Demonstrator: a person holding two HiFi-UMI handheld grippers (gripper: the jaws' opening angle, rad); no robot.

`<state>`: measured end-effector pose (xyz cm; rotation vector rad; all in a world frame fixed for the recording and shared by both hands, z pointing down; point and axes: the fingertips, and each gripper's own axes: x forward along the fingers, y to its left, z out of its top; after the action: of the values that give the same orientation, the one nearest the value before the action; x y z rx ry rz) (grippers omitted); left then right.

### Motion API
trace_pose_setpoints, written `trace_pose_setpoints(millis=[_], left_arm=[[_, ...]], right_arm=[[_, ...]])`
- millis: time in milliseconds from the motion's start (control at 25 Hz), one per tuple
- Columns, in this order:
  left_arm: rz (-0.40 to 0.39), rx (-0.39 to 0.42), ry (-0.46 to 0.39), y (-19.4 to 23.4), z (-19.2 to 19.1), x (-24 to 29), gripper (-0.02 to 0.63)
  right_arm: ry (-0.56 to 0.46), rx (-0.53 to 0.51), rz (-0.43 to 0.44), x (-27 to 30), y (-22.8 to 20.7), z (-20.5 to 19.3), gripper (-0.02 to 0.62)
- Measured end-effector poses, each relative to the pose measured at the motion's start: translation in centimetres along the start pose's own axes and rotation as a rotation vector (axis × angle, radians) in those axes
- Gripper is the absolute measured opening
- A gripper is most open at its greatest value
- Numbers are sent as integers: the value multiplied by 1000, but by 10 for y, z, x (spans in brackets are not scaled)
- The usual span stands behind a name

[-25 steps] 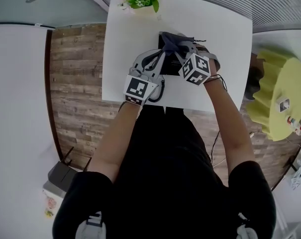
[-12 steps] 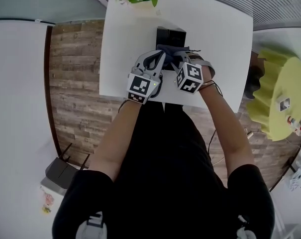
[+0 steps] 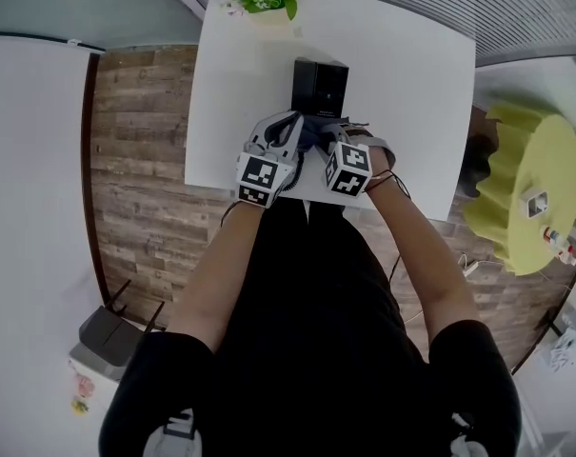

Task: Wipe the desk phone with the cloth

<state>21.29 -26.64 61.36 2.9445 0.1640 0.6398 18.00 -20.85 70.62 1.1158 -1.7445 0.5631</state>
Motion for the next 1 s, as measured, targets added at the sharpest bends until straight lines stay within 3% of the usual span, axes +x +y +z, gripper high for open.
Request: trace_pose_setpoints(millis=[280,480,720,1000], left_arm=[[45,-13,-40,24,25,-11,9],[57,38,-80,35,55,-19,9],[55,39,-108,46,80,-19,9],[52,68,-120,61,93,-8,9]], right_arm=[[-65,2,-84,-40,-28,27,63],[-94,-38,-221,-71,-61,50,63],[-110,-29,-344,-92,-105,68,63],[-92,-14,-367,-74,-140,79,63]])
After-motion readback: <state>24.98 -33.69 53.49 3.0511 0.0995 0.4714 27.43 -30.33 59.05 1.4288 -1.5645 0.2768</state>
